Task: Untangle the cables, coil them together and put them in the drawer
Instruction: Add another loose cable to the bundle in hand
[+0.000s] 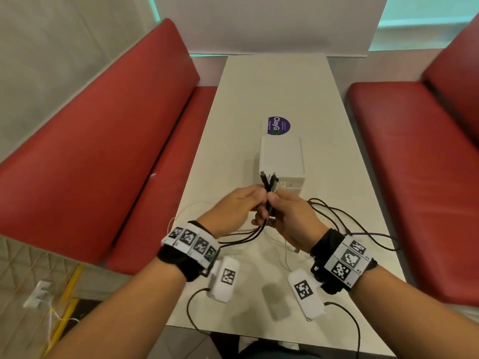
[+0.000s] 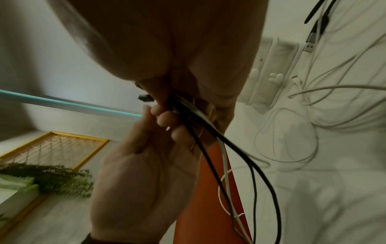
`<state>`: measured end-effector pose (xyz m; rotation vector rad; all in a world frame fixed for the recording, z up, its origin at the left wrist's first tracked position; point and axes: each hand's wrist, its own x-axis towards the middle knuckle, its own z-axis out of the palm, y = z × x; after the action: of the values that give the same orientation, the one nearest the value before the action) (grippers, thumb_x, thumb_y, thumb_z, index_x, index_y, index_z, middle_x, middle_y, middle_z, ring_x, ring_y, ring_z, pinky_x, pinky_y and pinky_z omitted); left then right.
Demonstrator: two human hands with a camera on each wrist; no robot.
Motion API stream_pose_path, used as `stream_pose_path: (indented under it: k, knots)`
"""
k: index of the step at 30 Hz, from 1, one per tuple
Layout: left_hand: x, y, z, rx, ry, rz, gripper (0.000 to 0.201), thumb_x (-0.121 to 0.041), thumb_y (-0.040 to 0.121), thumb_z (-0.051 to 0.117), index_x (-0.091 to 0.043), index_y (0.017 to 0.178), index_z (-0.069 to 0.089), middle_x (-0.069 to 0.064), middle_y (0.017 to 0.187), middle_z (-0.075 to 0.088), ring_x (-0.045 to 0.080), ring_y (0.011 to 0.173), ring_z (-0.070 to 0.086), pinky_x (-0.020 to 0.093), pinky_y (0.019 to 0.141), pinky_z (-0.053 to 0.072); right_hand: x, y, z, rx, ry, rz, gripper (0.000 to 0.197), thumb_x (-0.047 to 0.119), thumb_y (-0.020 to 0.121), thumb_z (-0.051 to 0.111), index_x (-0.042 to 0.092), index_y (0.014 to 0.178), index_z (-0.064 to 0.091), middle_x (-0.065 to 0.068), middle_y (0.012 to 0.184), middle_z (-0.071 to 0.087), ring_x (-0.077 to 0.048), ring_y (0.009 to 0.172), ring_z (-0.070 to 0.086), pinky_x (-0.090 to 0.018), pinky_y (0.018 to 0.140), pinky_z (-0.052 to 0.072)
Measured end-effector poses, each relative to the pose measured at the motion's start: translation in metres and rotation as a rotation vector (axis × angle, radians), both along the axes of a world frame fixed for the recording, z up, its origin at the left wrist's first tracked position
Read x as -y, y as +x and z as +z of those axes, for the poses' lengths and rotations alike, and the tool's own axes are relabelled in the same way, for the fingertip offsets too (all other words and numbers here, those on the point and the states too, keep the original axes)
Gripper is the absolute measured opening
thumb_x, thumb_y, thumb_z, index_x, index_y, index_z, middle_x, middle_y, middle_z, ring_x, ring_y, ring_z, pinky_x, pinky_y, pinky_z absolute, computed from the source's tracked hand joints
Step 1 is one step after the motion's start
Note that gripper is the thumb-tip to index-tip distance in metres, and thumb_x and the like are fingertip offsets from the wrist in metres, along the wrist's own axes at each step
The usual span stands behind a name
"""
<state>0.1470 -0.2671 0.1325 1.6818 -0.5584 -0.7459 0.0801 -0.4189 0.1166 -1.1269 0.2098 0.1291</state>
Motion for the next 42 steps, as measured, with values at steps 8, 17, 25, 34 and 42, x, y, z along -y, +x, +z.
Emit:
stream_pose_path:
  k: [8, 17, 25, 34, 42]
  knots:
    - [0.035, -0.018, -0.013, -0.143, -0.045, 0.058, 0.032, -0.018, 0.108, 0.044, -0.008, 0.133, 0.059, 0.015, 0.091, 0.063, 0.015, 0.068, 0.064, 0.035, 0.069, 0.057, 0.013, -0.009, 0.005, -0.110, 0.079, 0.025, 0.020, 0.002, 0.069, 0.045, 0.008, 0.088, 0.049, -0.004, 0.065, 0.033, -0.016, 0.055, 0.031, -0.032, 0.056, 0.026]
    - [0.040, -0.031, -0.026, 0.054, -0.102, 0.268, 0.029, -0.015, 0.106, 0.048, -0.025, 0.120, 0.071, 0.030, 0.086, 0.061, 0.023, 0.055, 0.046, 0.035, 0.059, 0.046, 0.003, -0.013, 0.009, -0.156, -0.019, -0.042, 0.051, -0.026, 0.074, 0.017, 0.001, 0.092, 0.057, -0.015, 0.080, 0.053, -0.022, 0.064, 0.044, -0.032, 0.060, 0.034]
    - [0.043, -0.036, -0.018, 0.168, -0.055, 0.326, 0.028, -0.018, 0.109, 0.041, -0.023, 0.108, 0.068, -0.018, 0.093, 0.074, 0.012, 0.068, 0.059, 0.027, 0.070, 0.052, 0.019, -0.005, 0.001, -0.184, 0.192, -0.020, 0.055, -0.025, 0.078, 0.022, 0.004, 0.095, 0.065, -0.017, 0.091, 0.056, -0.026, 0.076, 0.055, -0.036, 0.072, 0.049]
    - [0.012, -0.009, -0.013, -0.115, -0.167, 0.470, 0.026, -0.016, 0.110, 0.034, -0.017, 0.093, 0.052, -0.012, 0.057, 0.036, 0.008, 0.051, 0.024, 0.022, 0.047, 0.019, 0.042, -0.019, -0.044, 0.127, -1.037, 0.219, 0.031, -0.004, 0.092, 0.052, 0.018, 0.097, 0.073, 0.003, 0.103, 0.073, -0.012, 0.096, 0.067, -0.024, 0.089, 0.054]
    - [-0.011, -0.018, -0.030, -0.118, -0.092, 0.484, 0.031, -0.026, 0.110, 0.037, -0.010, 0.092, 0.056, -0.008, 0.060, 0.031, 0.010, 0.053, 0.023, 0.027, 0.052, 0.021, 0.040, -0.020, -0.090, 0.040, -1.620, 0.408, 0.031, 0.021, 0.097, 0.059, 0.010, 0.125, 0.057, -0.008, 0.121, 0.056, -0.028, 0.111, 0.056, -0.034, 0.090, 0.049]
